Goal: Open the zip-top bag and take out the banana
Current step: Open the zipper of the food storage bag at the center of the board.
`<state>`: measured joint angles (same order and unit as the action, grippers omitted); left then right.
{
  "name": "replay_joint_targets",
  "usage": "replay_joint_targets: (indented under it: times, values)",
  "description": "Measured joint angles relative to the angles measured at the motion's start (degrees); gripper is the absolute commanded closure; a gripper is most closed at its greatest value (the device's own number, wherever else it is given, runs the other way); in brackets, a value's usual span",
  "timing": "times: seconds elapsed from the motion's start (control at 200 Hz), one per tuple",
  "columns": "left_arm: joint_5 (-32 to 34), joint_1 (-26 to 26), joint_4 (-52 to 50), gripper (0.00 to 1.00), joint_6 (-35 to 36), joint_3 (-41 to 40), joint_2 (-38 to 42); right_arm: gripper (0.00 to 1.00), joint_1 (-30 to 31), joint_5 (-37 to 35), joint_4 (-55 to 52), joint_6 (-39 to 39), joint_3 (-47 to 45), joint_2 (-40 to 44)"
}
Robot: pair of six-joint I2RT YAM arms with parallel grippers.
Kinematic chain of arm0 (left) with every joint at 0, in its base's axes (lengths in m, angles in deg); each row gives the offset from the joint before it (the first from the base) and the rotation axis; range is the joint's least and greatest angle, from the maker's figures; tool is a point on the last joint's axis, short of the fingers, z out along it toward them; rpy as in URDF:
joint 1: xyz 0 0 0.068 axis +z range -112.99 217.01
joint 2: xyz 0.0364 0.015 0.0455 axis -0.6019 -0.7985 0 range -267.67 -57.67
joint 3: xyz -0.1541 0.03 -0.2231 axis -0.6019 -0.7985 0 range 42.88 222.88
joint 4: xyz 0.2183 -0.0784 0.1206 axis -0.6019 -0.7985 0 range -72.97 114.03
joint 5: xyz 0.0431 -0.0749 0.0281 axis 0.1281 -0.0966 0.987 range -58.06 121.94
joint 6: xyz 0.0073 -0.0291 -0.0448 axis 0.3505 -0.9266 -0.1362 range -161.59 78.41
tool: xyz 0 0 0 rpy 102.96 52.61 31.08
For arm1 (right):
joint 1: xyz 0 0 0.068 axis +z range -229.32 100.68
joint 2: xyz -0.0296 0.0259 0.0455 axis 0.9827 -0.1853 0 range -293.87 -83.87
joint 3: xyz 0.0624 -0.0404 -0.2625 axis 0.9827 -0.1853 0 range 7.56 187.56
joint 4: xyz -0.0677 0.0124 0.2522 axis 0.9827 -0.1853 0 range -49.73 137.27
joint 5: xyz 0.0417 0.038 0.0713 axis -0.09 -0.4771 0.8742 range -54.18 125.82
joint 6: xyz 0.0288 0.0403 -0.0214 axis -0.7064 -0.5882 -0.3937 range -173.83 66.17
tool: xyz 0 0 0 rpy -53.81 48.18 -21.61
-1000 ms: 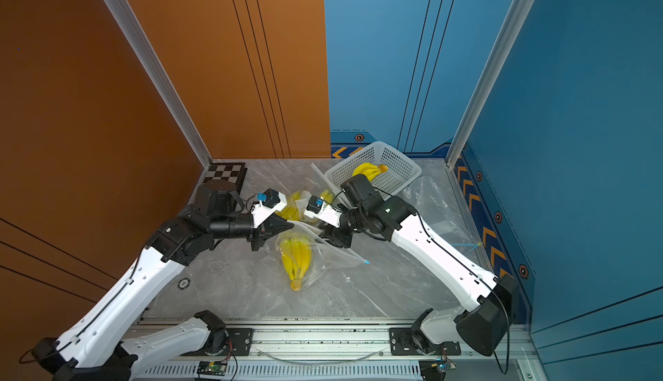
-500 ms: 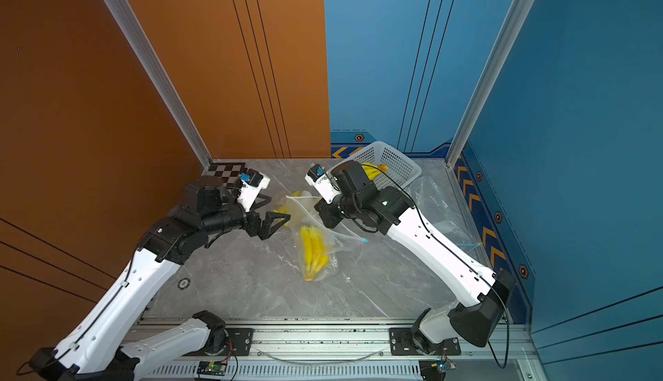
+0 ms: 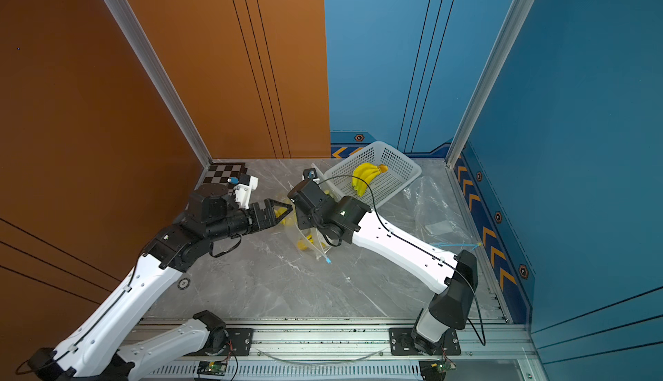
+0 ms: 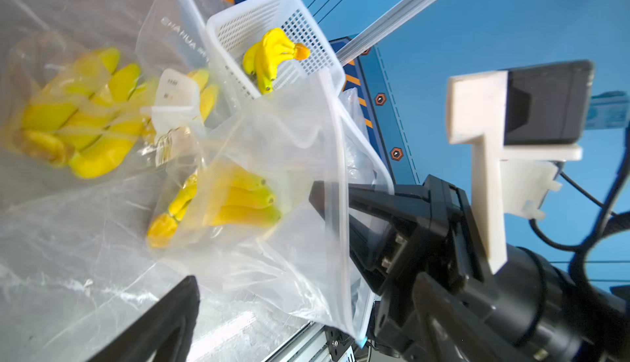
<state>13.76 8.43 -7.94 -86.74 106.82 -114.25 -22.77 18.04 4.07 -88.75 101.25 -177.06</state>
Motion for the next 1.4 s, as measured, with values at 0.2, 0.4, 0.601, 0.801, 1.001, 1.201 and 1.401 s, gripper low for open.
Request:
replay_joint_targets:
  times: [0.2, 0.4, 0.601, 0.801, 1.001, 1.201, 1.401]
  values:
    - [2.6, -2.4, -2.4, 0.02, -3.7, -3.0, 1.1, 1.00, -2.2, 4.3, 6.6, -7.3, -6.8, 0.0]
    - [4.6, -4.0, -3.6, 0.02, -4.5, -2.5, 0.9, 1.00, -2.9, 6.6, 9.8, -10.2, -7.4, 0.0]
    - [5.2, -5.8, -4.0, 0.02, -4.7, 3.2, -1.7, 1.00, -3.0, 8.6, 12.4, -10.9, -7.6, 2.3]
    - [5.8, -5.9, -4.1, 0.02, -4.9, 6.4, -3.2, 1.00, -3.4, 10.3, 12.5, -10.7, -7.1, 6.4]
    - [6.4, -5.9, -5.3, 0.02, -4.9, 6.5, -4.5, 1.00, -3.5, 12.2, 14.1, -10.5, -7.2, 7.8]
    - [7.5, -6.5, -9.0, 0.30, -3.2, 9.1, -8.9, 1.00, -2.8, 13.1, 14.8, -9.9, -8.1, 9.2]
    - [12.7, -9.1, -19.4, 0.92, 4.2, 19.0, -15.1, 1.00, -3.2, 13.1, 14.6, -9.9, -12.1, 12.6]
